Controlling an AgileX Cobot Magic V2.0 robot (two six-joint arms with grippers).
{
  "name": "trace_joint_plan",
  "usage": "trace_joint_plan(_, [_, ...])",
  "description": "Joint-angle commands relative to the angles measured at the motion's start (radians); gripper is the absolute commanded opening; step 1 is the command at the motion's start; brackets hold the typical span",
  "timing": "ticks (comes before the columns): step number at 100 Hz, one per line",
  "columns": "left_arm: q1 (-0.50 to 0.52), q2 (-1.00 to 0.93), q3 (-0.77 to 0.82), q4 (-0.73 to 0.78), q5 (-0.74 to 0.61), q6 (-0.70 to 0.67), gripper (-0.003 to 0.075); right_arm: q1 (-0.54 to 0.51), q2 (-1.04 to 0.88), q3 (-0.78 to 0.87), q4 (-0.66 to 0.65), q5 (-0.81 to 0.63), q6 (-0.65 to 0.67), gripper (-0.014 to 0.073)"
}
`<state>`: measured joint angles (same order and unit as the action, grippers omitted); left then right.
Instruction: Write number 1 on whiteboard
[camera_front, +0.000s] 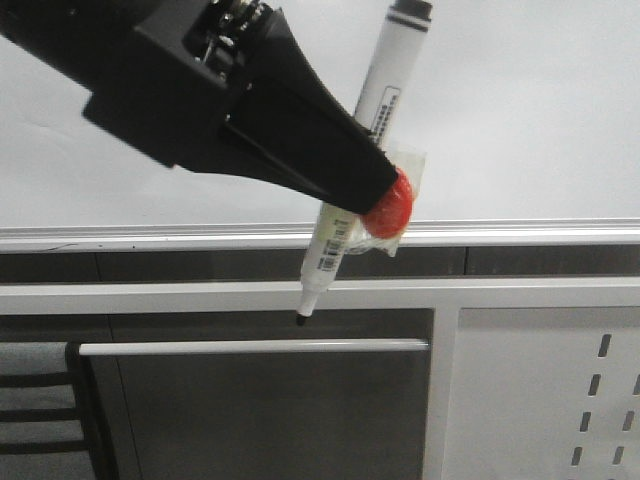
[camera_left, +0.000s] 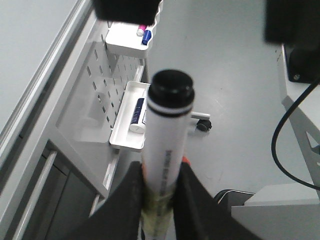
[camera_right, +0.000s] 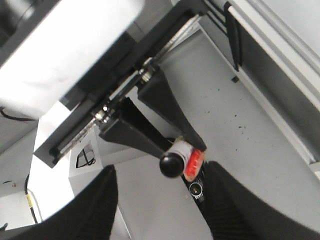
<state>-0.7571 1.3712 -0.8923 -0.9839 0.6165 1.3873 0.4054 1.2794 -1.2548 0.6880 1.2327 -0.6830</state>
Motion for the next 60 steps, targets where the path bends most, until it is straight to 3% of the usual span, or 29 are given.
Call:
trace_joint_plan(1, [-0.011,-0.024,-0.034,-0.035,-0.004,-0.011,-0.0020,0.024,0.008,-0.050,0.002,0.008,0.025,0.0342])
trace_joint_plan(35, [-0.011,-0.024,-0.034,-0.030,-0.010,-0.011,-0.0020,0.064,0.057,-0.061,-0.030,0.013,0.031,0.0339])
trace_joint_plan(60, [-0.011,-0.024,-0.034,-0.034,-0.041,-0.011,-0.0020,0.064,0.057,-0.061,-0.041,0.040,0.031,0.0071])
